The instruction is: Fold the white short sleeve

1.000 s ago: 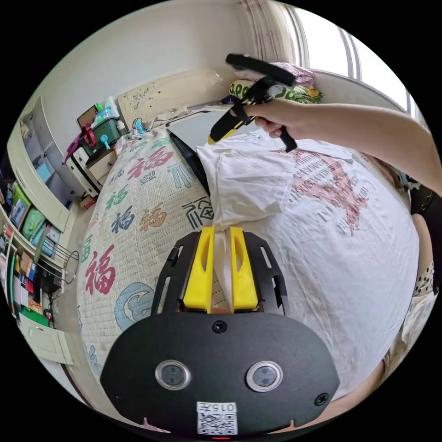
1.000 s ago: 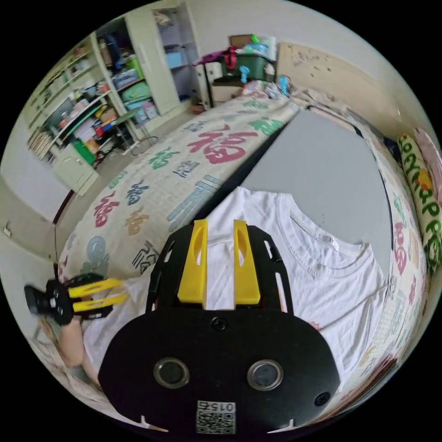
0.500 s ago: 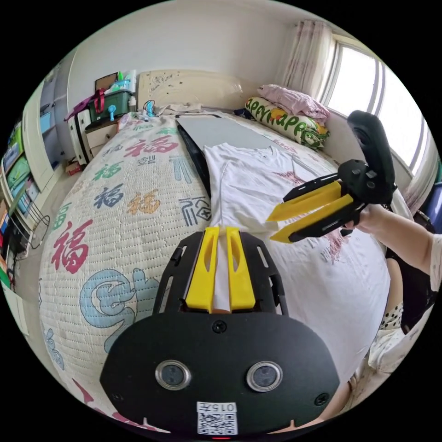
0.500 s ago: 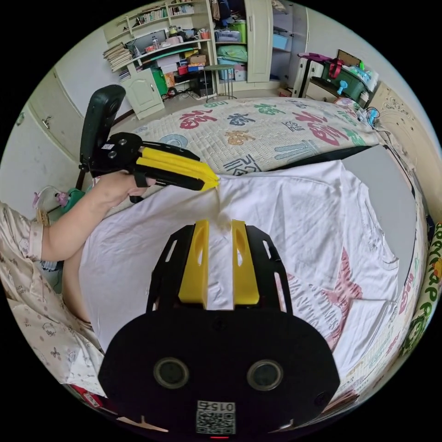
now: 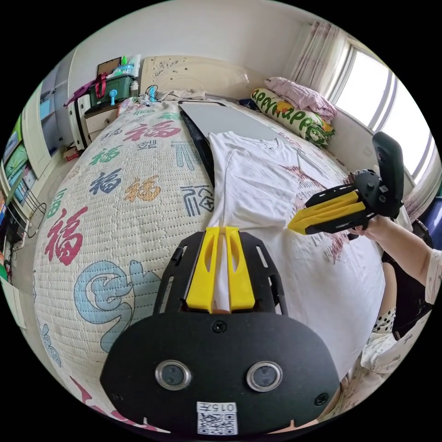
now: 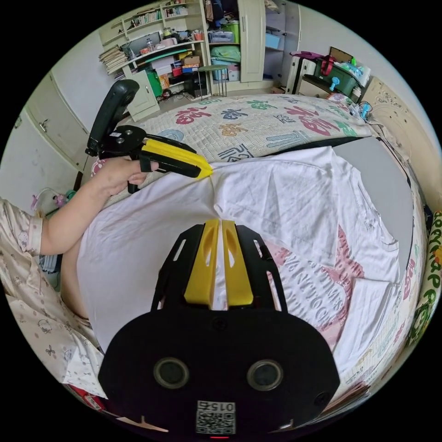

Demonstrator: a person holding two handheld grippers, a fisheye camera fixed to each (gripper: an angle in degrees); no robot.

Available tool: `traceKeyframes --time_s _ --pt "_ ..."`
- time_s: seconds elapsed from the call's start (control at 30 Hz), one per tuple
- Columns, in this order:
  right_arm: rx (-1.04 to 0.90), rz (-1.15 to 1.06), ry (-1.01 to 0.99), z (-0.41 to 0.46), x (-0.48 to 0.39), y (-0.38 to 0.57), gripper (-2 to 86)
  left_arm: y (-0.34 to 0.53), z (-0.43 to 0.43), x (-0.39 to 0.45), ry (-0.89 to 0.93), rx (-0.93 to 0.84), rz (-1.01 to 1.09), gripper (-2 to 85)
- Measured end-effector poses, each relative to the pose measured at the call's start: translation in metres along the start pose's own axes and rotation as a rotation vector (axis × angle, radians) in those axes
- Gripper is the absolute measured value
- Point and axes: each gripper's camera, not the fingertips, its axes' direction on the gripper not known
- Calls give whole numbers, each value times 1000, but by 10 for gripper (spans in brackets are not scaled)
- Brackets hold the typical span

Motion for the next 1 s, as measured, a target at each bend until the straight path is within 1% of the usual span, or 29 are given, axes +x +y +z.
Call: traceKeyframes --time_s 0.03,0.13,0.17,0.2,0.27,0.3,0.4,0.47,0.5,0.57,0.6,0.67,0.7,0.77,0.83,0.9,0.97,1.0 --pt "19 23 -31 -13 3 1 24 3 -5 -5 19 24 -1 9" --pt "77 108 -61 -55 25 14 44 21 -44 -17 54 186 -2 12" --pt "95 154 -50 -74 41 21 49 25 -61 -18 48 241 12 15" --pt "100 181 -36 -83 50 25 51 26 -67 -19 40 264 10 16" --pt "142 304 38 -123 96 40 67 10 -79 -24 4 307 10 28" --pt "156 340 59 -133 109 43 68 1 -77 -24 -1 301 19 35" --pt "216 498 167 -177 174 48 83 -65 -50 -25 -16 215 54 63" --pt "273 591 252 -203 217 43 103 -130 -14 -18 -23 152 93 75" --pt "289 612 266 -209 226 40 108 -146 -4 -16 -19 134 97 78" --pt "338 680 264 -222 257 27 116 -208 44 -10 11 79 118 86" --pt "342 695 257 -223 264 23 117 -222 55 -9 10 68 118 90" --pt "313 713 243 -220 284 0 124 -269 95 -9 -18 41 110 108" --pt "302 710 245 -218 287 -7 126 -279 104 -11 -22 37 97 114" --pt "249 686 274 -211 294 -35 133 -308 133 -22 26 35 30 125" --pt "205 656 320 -205 297 -55 134 -320 150 -30 57 36 -21 123" --pt "161 648 357 -200 300 -70 135 -330 169 -32 51 -9 -23 121" --pt "113 665 344 -196 302 -83 135 -340 187 -25 -3 -81 11 114" --pt "105 665 335 -196 301 -86 133 -342 187 -22 -22 -76 23 111"
